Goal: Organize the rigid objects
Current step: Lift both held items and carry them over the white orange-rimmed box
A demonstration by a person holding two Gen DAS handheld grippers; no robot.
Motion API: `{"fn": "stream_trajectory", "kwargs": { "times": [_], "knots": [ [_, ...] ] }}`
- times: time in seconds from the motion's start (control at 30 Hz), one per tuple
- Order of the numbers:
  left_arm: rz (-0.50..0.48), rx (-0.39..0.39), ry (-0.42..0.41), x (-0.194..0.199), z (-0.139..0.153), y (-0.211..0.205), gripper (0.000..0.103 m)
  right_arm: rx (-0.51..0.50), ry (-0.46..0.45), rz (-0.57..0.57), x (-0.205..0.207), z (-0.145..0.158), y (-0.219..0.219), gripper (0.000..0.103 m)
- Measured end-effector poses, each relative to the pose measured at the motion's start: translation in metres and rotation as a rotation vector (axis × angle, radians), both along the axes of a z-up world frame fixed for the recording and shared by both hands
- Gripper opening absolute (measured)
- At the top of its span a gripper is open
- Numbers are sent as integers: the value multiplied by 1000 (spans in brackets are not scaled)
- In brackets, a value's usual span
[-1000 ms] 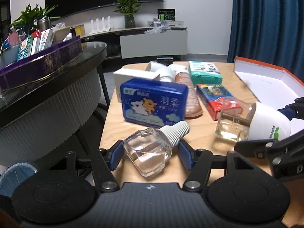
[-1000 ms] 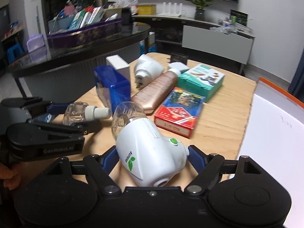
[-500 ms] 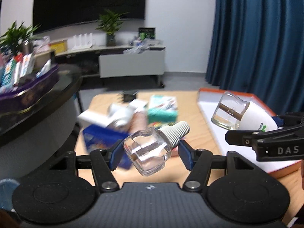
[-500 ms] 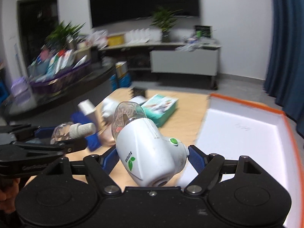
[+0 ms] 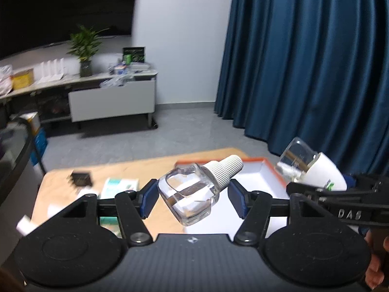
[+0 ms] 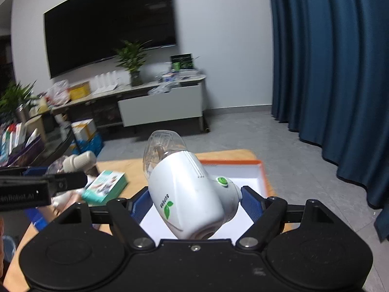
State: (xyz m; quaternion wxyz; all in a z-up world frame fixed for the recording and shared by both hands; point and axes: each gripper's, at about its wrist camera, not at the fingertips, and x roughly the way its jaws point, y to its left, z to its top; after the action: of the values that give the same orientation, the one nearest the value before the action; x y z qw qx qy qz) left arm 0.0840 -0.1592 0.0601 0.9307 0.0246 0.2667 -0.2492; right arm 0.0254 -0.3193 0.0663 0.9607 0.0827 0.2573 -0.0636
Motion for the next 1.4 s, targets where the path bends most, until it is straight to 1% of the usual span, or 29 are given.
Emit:
{"fn": "stream_trajectory", "kwargs": {
  "times": [0.1, 0.17, 0.27, 0.33, 0.4, 0.47, 0.63, 0.7, 0.83, 1.17, 1.4],
  "knots": [
    [-21, 0, -18, 13, 11, -17, 63, -7, -10, -14, 6, 12, -13, 93],
    [-26, -3, -22, 18, 13, -24, 63, -19, -17, -19, 10, 19, -19, 93],
    [-37, -1, 18, 23, 8, -32, 63, -22, -21, -26, 14, 22, -27, 93],
    [-32, 1, 22, 24, 6, -35, 63, -20, -17, -29, 17, 20, -32, 93],
    [-29, -2, 49, 27, 3, -37, 63, -13, -5, -30, 21, 17, -35, 93],
    [-27, 8, 58, 31, -2, -38, 63, -12, 10, -31, 28, 14, -38, 93],
    [-22, 11, 85, 39, -6, -41, 63, 7, 37, -29, 45, 6, -43, 93],
    [-21, 13, 90, 38, -1, -44, 63, 9, 46, -26, 50, 3, -44, 93],
    [-27, 12, 108, 38, -1, -46, 63, 20, 62, -25, 60, -1, -45, 93],
    [-26, 18, 126, 44, -4, -51, 63, 18, 98, -15, 79, -10, -45, 93],
    [-29, 23, 139, 49, -8, -56, 63, 4, 108, -16, 83, -12, -44, 93]
  ]
}}
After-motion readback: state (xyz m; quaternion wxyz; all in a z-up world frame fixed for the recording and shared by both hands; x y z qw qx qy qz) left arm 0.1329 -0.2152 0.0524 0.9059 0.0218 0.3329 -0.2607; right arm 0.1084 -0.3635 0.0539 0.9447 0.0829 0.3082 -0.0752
